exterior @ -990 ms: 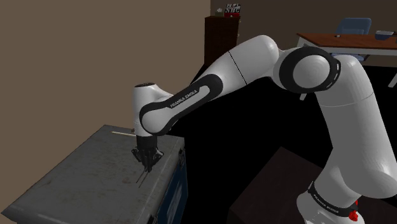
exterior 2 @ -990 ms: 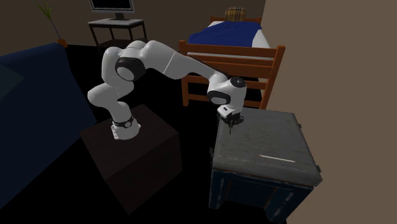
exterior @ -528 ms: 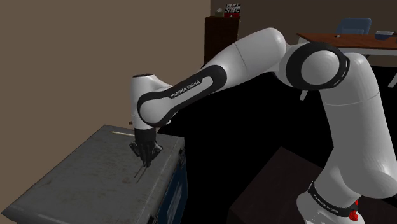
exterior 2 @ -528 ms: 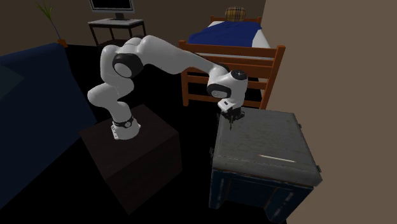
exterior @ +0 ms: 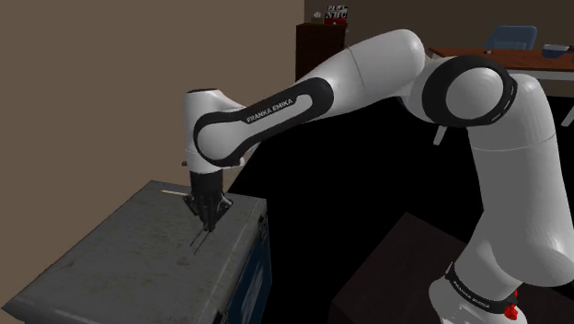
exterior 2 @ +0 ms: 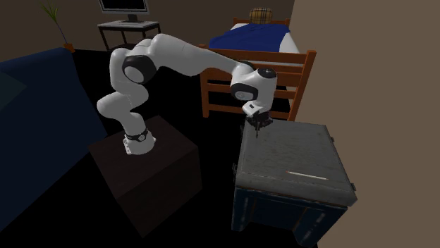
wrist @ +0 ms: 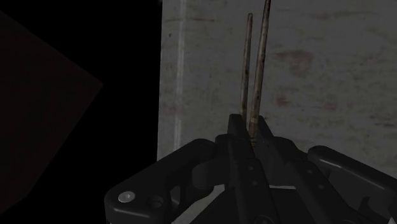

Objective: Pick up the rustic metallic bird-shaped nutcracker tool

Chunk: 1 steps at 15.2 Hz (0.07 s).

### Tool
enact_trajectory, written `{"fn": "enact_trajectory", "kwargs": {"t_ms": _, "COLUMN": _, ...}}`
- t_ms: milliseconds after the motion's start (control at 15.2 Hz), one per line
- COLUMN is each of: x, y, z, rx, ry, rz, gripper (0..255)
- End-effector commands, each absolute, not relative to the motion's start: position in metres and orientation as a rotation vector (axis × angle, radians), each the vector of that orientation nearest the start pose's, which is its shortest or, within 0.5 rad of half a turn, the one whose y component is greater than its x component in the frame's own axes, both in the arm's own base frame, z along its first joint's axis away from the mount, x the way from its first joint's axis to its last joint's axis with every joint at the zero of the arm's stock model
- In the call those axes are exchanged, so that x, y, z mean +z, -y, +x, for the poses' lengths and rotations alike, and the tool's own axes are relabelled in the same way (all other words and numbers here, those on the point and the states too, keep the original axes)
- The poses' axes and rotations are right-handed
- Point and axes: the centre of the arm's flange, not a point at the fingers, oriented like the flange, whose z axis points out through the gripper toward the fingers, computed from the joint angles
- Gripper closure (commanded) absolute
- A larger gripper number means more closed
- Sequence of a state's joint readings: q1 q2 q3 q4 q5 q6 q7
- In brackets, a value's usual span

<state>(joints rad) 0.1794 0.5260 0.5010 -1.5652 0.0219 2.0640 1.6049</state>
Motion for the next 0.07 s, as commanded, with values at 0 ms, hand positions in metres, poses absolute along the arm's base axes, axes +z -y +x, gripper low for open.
{"fn": "enact_trajectory", "kwargs": {"t_ms": 0, "x": 0.3764, "y": -0.3934, "z": 0.5638, "rx": 0.337, "ry": -1.426, "rz": -2.621, "gripper": 255}}
